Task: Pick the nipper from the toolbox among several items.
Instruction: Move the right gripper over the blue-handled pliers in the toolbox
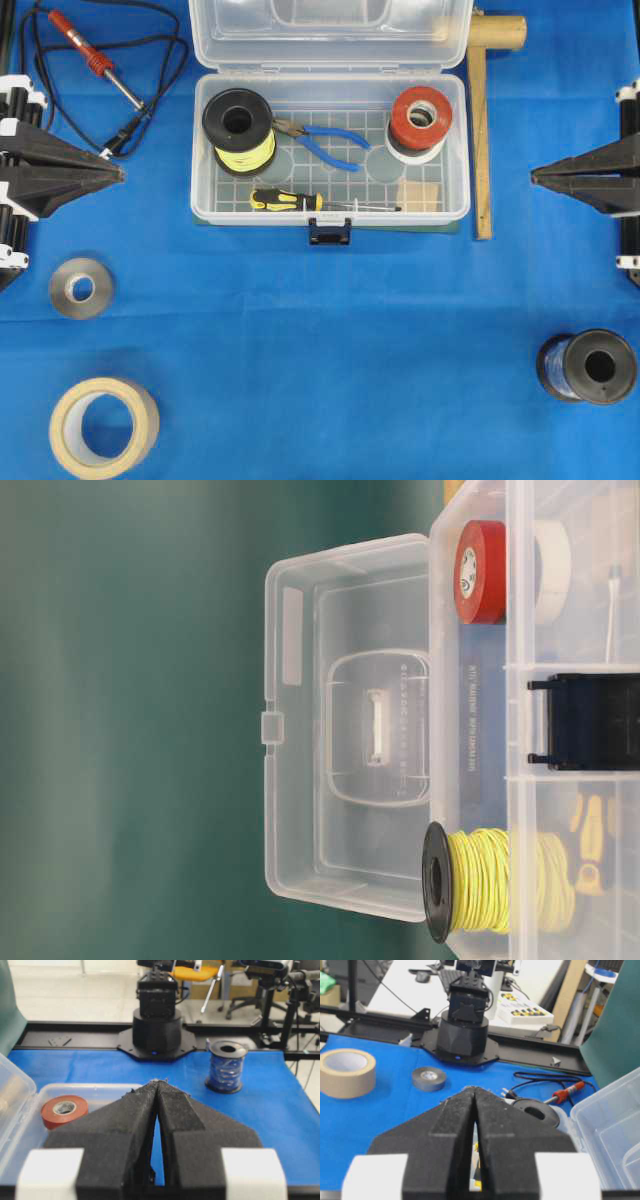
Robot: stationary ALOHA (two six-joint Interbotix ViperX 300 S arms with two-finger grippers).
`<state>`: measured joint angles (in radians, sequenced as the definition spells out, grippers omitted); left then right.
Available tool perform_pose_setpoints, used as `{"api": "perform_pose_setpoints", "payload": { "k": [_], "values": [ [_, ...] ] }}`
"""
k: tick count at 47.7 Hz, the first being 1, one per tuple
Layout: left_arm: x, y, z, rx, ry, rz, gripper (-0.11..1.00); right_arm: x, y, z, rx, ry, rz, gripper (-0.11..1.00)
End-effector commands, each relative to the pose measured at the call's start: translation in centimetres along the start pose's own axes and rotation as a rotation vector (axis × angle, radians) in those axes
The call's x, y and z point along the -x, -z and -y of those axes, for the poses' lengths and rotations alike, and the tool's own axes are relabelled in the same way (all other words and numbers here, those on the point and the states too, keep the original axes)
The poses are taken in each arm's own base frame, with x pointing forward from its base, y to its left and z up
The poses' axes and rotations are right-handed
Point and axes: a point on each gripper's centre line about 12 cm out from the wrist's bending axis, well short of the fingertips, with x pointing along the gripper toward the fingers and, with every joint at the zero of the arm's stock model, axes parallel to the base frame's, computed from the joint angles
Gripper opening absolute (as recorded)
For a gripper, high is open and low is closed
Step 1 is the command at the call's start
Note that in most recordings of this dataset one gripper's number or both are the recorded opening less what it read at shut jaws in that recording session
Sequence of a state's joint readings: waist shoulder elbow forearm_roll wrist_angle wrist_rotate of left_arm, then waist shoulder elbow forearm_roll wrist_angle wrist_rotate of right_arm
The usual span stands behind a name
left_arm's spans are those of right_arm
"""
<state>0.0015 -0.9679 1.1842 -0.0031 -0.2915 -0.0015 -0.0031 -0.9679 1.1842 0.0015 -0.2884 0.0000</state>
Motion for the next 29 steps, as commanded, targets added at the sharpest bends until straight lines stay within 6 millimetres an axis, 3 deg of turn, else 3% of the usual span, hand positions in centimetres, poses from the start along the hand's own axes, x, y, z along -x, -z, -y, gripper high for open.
{"api": "perform_pose_setpoints", "payload": {
  "k": [1,13,21,26,29],
  "values": [
    [-0.3,-0.5,-0.2,0.037,-0.012,0.011,0.0,-0.7,-1.5,0.3,0.0,0.017,0.029,0.0],
    [-0.4,-0.5,-0.2,0.037,-0.012,0.009,0.0,-5.2,-2.1,3.5,-0.029,0.146,-0.231,0.0],
    [-0.4,-0.5,-0.2,0.04,-0.012,0.009,0.0,-9.9,0.1,6.3,-0.075,0.219,-0.461,0.0],
    [-0.3,-0.4,-0.2,0.044,-0.012,0.008,0.0,-13.1,2.5,7.7,-0.105,0.24,-0.617,0.01],
    [-0.3,-0.4,-0.2,0.047,-0.012,0.008,0.0,-14.7,3.8,8.2,-0.12,0.246,-0.708,0.09]
  ]
}}
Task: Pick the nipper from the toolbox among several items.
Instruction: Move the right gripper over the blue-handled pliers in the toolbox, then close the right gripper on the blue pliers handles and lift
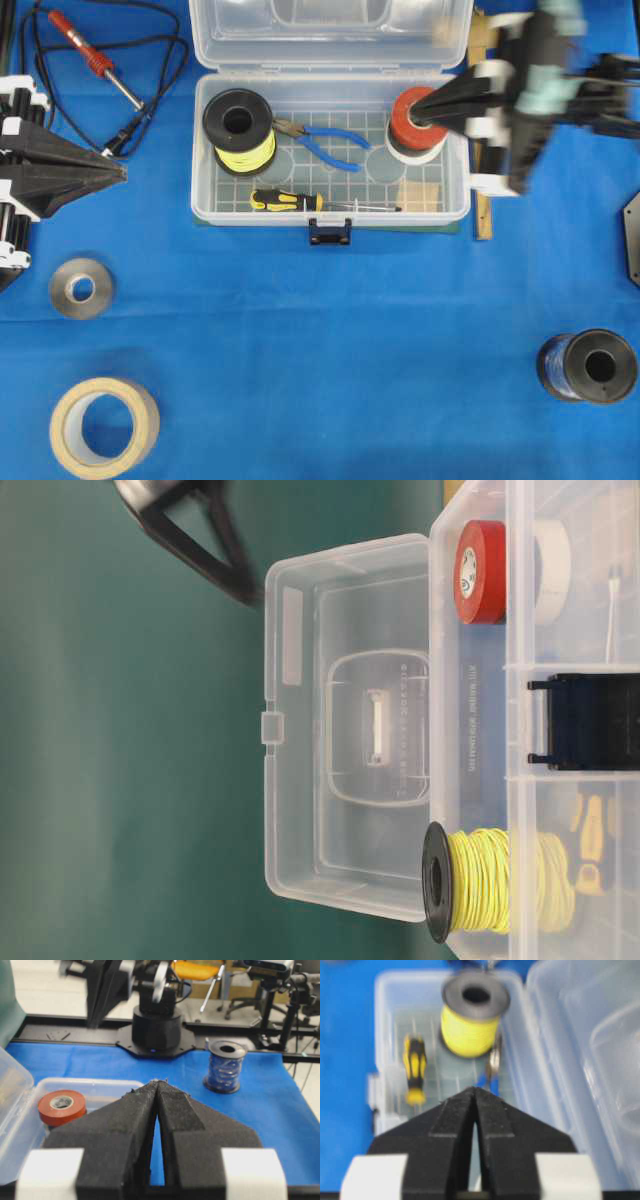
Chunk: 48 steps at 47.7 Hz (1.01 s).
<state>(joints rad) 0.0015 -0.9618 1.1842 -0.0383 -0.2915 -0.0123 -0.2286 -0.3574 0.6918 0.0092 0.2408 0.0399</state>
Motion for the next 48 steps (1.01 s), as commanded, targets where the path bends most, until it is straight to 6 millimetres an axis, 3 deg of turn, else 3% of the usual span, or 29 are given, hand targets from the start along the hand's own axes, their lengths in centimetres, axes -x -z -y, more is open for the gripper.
{"api": "perform_pose_setpoints", "payload": {
  "k": [1,9,12,19,25,48],
  "values": [
    [-0.2,-0.6,0.0,0.005,-0.001,0.015,0.0,-2.8,-0.9,0.3,-0.01,0.011,-0.101,0.13],
    [-0.3,-0.4,0.0,0.004,-0.002,0.011,0.0,-8.0,-0.5,1.0,-0.001,0.035,-0.28,0.62],
    [-0.3,-0.4,0.0,0.006,-0.002,0.009,0.0,-9.7,0.0,1.5,0.0,0.045,-0.315,0.73],
    [-0.3,-0.3,0.0,0.004,-0.002,0.006,0.0,-13.2,2.0,2.6,-0.015,0.063,-0.387,0.68],
    [-0.2,-0.2,0.0,0.004,-0.002,0.005,0.0,-15.0,3.5,3.6,-0.029,0.077,-0.43,0.64],
    [-0.2,0.2,0.0,0.003,-0.003,-0.008,0.0,-17.8,6.7,4.4,-0.03,0.083,-0.476,0.59]
  ]
}}
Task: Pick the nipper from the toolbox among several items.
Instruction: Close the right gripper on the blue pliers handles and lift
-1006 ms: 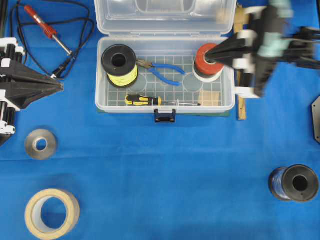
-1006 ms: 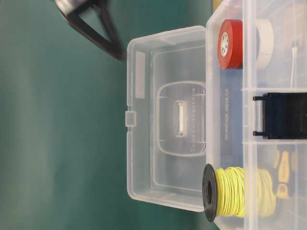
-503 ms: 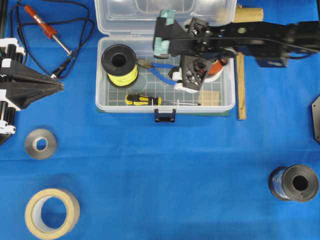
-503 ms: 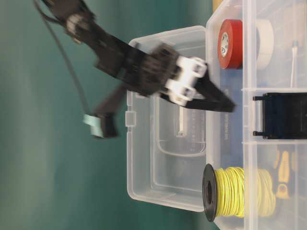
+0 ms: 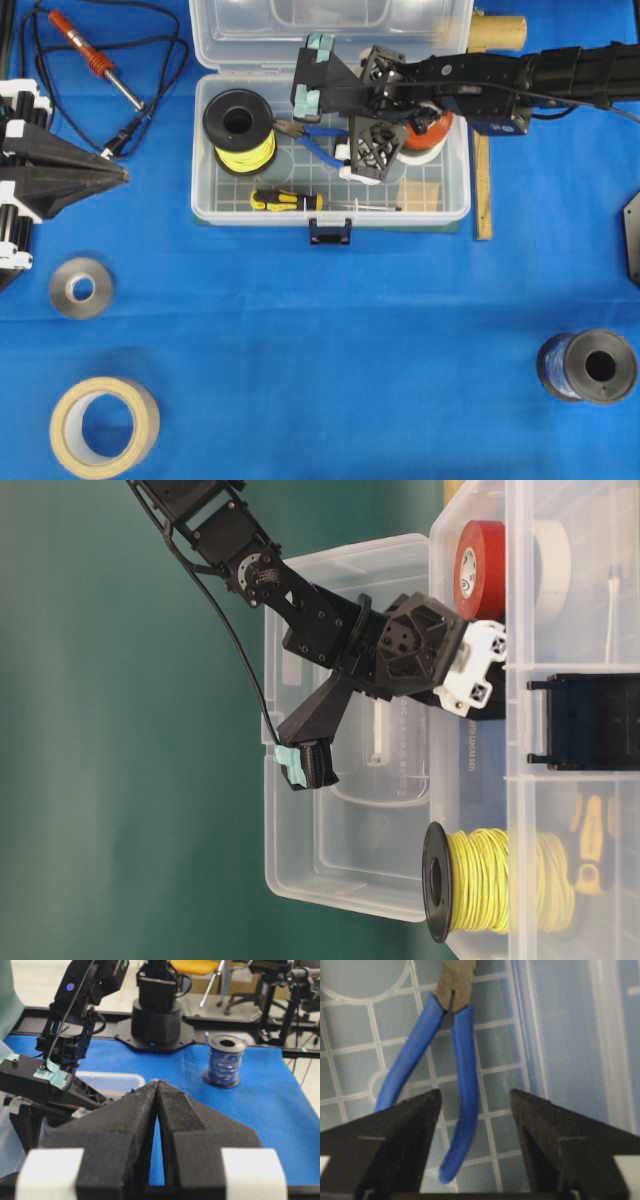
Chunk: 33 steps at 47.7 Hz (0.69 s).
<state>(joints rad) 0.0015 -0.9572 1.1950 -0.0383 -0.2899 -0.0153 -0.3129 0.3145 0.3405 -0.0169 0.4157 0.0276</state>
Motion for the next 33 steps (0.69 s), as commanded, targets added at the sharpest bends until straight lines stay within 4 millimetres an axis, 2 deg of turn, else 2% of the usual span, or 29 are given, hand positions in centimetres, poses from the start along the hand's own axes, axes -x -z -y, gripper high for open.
{"api": "perform_pose_setpoints", "payload": {
  "k": [1,3,9,13,17,26,33],
  "values": [
    [-0.2,-0.3,0.0,0.0,-0.002,0.008,0.0,0.2,-0.5,0.1,-0.004,-0.001,0.017,0.56],
    [-0.2,-0.3,0.0,0.0,-0.002,0.009,0.0,0.3,-0.5,0.0,0.0,-0.002,0.018,0.49],
    [-0.2,-0.3,0.0,0.0,-0.002,0.008,0.0,0.4,-0.5,-0.3,0.009,-0.004,0.012,0.13],
    [-0.2,-0.3,0.0,0.0,-0.002,0.008,0.0,1.1,-0.8,-0.4,0.008,-0.006,0.024,0.13],
    [-0.2,-0.3,0.0,0.0,-0.002,0.008,0.0,2.6,-1.7,-0.3,0.007,-0.005,0.066,0.13],
    [-0.1,-0.3,0.0,0.0,-0.002,0.009,0.0,7.8,-3.9,0.3,-0.009,0.0,0.189,0.13],
    [-0.1,-0.3,0.0,0.0,-0.002,0.008,0.0,11.8,-4.8,0.6,-0.006,0.011,0.25,0.13]
  ]
}}
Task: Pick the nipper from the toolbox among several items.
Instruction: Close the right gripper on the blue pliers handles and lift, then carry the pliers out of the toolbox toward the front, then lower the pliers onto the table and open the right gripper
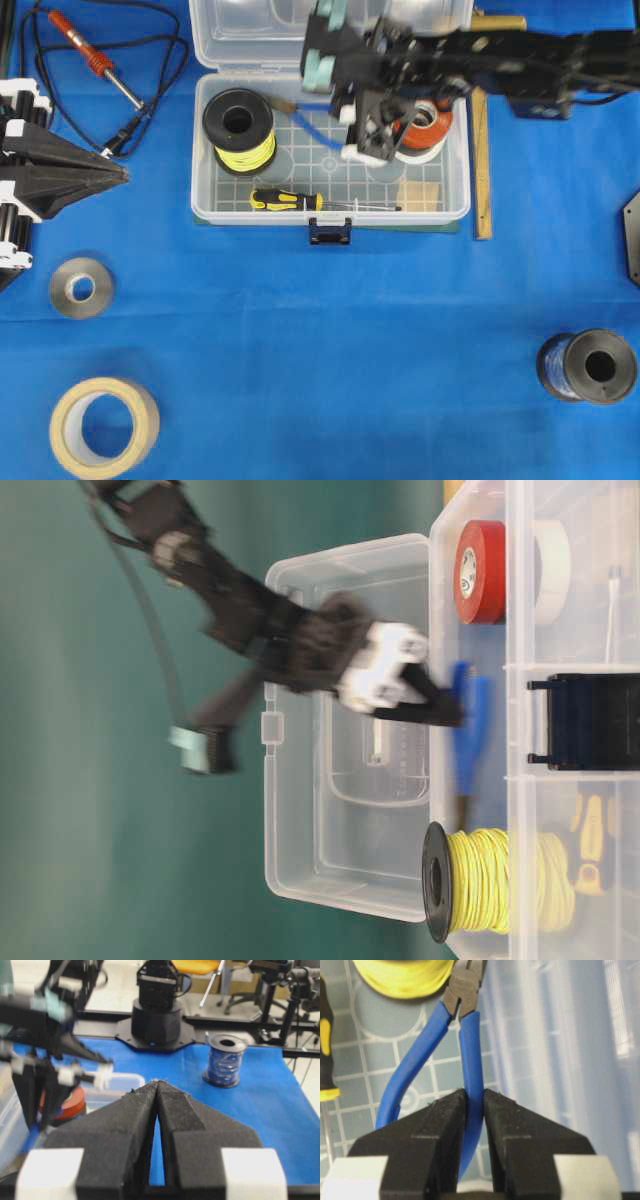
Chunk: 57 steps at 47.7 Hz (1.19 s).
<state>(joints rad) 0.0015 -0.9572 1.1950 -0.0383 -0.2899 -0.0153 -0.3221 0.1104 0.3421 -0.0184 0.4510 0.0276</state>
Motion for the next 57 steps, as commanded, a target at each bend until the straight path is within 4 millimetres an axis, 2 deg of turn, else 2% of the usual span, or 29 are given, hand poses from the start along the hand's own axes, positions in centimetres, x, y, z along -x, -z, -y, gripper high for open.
{"api": "perform_pose_setpoints", "payload": {
  "k": [1,7,11,19,29,36,42,57],
  "values": [
    [-0.1,-0.3,0.0,0.0,-0.002,0.008,0.0,3.9,-2.1,0.2,0.004,0.008,0.091,0.13],
    [-0.1,-0.3,0.0,0.0,-0.002,0.008,0.0,6.2,-2.7,-0.1,0.003,0.002,0.141,0.13],
    [-0.2,-0.3,0.0,0.0,-0.002,0.006,0.0,7.4,-2.8,-1.2,0.019,-0.017,0.167,0.13],
    [-0.2,-0.3,0.0,0.0,-0.002,0.005,0.0,8.6,-2.0,-5.6,0.089,-0.098,0.197,0.13],
    [-0.2,-0.2,0.0,0.0,-0.002,0.005,0.0,9.0,0.2,-11.7,0.142,-0.22,0.203,0.13],
    [-0.2,-0.2,0.0,0.0,-0.002,0.005,0.0,7.9,2.0,-14.5,0.132,-0.272,0.167,0.13],
    [-0.1,-0.3,0.0,0.0,-0.002,0.006,0.0,5.7,3.7,-16.6,0.114,-0.3,0.123,0.13],
    [0.0,0.0,0.0,0.0,-0.002,-0.001,0.0,0.0,7.7,-18.7,0.055,-0.306,0.016,0.13]
  ]
}}
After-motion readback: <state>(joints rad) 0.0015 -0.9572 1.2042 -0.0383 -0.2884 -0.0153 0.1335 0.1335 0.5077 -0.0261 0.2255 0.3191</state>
